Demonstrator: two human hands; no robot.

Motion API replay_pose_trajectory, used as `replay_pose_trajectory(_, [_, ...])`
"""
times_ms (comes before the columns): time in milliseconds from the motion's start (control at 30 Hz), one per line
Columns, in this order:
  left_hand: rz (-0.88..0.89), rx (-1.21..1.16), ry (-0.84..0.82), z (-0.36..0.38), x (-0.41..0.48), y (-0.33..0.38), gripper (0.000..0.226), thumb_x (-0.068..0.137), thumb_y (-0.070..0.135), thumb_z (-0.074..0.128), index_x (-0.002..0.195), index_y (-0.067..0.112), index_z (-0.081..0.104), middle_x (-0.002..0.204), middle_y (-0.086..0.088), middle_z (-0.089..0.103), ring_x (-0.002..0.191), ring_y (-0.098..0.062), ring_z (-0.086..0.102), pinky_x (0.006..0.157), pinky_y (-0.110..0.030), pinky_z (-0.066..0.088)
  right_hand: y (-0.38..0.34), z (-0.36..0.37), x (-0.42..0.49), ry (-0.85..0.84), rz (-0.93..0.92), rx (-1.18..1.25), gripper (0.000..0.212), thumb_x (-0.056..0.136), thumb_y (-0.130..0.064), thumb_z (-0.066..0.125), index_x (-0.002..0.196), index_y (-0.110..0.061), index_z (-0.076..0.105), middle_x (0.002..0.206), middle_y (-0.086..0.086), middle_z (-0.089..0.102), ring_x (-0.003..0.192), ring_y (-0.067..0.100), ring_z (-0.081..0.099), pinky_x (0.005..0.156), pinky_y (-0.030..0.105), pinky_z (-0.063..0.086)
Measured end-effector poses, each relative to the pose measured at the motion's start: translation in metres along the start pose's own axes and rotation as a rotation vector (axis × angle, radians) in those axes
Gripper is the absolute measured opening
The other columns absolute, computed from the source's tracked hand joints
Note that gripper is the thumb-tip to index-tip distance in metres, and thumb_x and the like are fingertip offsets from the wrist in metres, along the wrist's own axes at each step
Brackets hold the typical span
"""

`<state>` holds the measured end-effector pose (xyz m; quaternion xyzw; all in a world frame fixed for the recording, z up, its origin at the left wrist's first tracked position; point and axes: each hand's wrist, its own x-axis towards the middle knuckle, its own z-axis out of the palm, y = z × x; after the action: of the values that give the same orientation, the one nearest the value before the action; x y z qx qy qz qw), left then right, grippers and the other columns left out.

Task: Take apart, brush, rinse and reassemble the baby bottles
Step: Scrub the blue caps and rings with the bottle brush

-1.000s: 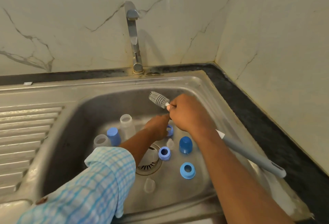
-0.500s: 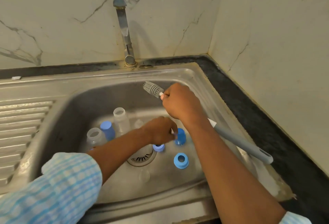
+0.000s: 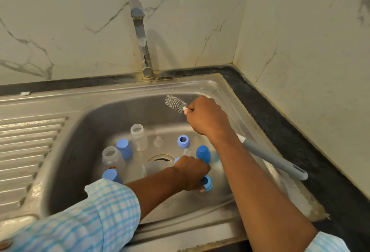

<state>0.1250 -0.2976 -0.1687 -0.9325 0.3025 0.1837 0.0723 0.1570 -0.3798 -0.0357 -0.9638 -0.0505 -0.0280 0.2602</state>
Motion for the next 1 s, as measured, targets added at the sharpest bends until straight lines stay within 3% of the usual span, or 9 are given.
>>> replay_pose_trajectory(100, [-0.072, -0.079, 0.043, -0.013, -0.012, -0.001, 0.039, 0.092, 0.037, 0.060, 0.123, 0.014, 0.056, 0.116, -0.010, 0.063, 0.099, -0.033, 0.063, 0.075, -0.035, 0.045, 0.000, -0.002, 0.000, -0.003, -0.010, 0.007, 0.046, 0.096, -0.034, 0.055, 0.059, -0.021, 0.032, 0.059, -0.005, 0.037, 0.055, 0.017, 0.035, 0.048, 0.029, 0.020])
replay_pose_trajectory(167, [-0.188, -0.260, 0.076, -0.029, -0.028, -0.013, 0.042, 0.089, 0.040, 0.061, 0.124, 0.018, 0.057, 0.112, -0.006, 0.064, 0.099, -0.028, 0.062, 0.075, -0.031, 0.043, -0.001, -0.004, -0.002, -0.010, -0.026, 0.022, 0.048, 0.097, -0.033, 0.056, 0.057, -0.022, 0.031, 0.057, -0.005, 0.037, 0.053, 0.017, 0.034, 0.047, 0.029, 0.020])
replay_pose_trajectory(267, [-0.358, -0.690, 0.287, -0.049, -0.063, -0.047, 0.033, 0.084, 0.039, 0.068, 0.114, 0.027, 0.063, 0.084, 0.005, 0.066, 0.074, -0.013, 0.061, 0.063, -0.025, 0.043, -0.004, -0.007, -0.007, -0.022, -0.053, 0.036, 0.049, 0.097, -0.031, 0.056, 0.055, -0.023, 0.031, 0.056, -0.005, 0.038, 0.051, 0.014, 0.034, 0.048, 0.029, 0.021])
replay_pose_trajectory(333, [-0.472, -1.104, 0.510, -0.056, -0.089, -0.069, 0.015, 0.090, 0.030, 0.066, 0.104, 0.025, 0.067, 0.076, 0.002, 0.066, 0.057, -0.013, 0.055, 0.049, -0.023, 0.041, -0.006, -0.008, -0.009, -0.021, -0.072, 0.039, 0.049, 0.098, -0.031, 0.055, 0.055, -0.024, 0.033, 0.056, -0.005, 0.040, 0.052, 0.014, 0.037, 0.048, 0.029, 0.022])
replay_pose_trajectory(433, [-0.581, -1.685, 0.748, -0.061, -0.123, -0.091, 0.012, 0.096, 0.025, 0.058, 0.099, 0.017, 0.067, 0.080, -0.008, 0.062, 0.055, -0.014, 0.052, 0.046, -0.024, 0.041, -0.010, -0.008, -0.011, -0.043, -0.132, 0.049, 0.046, 0.098, -0.031, 0.054, 0.055, -0.025, 0.039, 0.056, -0.005, 0.044, 0.053, 0.016, 0.042, 0.049, 0.029, 0.025])
replay_pose_trajectory(500, [-0.582, -1.889, 0.806, -0.061, -0.134, -0.102, 0.021, 0.098, 0.027, 0.055, 0.106, 0.010, 0.064, 0.081, -0.008, 0.064, 0.059, -0.013, 0.056, 0.050, -0.026, 0.046, -0.015, -0.006, -0.012, -0.072, -0.180, 0.069, 0.044, 0.098, -0.030, 0.054, 0.056, -0.024, 0.042, 0.053, -0.004, 0.044, 0.051, 0.016, 0.041, 0.051, 0.029, 0.028])
replay_pose_trajectory(700, [-0.465, -2.148, 0.828, -0.062, -0.131, -0.106, 0.022, 0.098, 0.024, 0.051, 0.106, 0.007, 0.062, 0.095, -0.014, 0.059, 0.071, -0.017, 0.059, 0.062, -0.029, 0.057, -0.029, -0.004, -0.016, -0.115, -0.236, -0.032, 0.021, 0.096, -0.031, 0.058, 0.081, -0.021, 0.069, 0.060, 0.000, 0.057, 0.055, 0.017, 0.049, 0.054, 0.030, 0.035])
replay_pose_trajectory(833, [-0.398, -2.170, 0.808, -0.065, -0.128, -0.105, 0.022, 0.098, 0.022, 0.053, 0.111, 0.008, 0.064, 0.098, -0.015, 0.061, 0.078, -0.020, 0.061, 0.075, -0.034, 0.060, -0.036, -0.003, -0.018, -0.074, -0.233, -0.078, 0.012, 0.092, -0.031, 0.063, 0.092, -0.023, 0.073, 0.072, 0.000, 0.065, 0.066, 0.019, 0.059, 0.061, 0.031, 0.042])
replay_pose_trajectory(1000, [-0.365, -2.080, 0.793, -0.060, -0.126, -0.104, 0.034, 0.096, 0.030, 0.062, 0.124, 0.010, 0.064, 0.103, -0.013, 0.069, 0.082, -0.019, 0.068, 0.071, -0.030, 0.060, -0.041, -0.002, -0.020, -0.025, -0.253, -0.102, 0.011, 0.092, -0.030, 0.065, 0.099, -0.025, 0.072, 0.080, -0.001, 0.066, 0.072, 0.018, 0.057, 0.060, 0.029, 0.036])
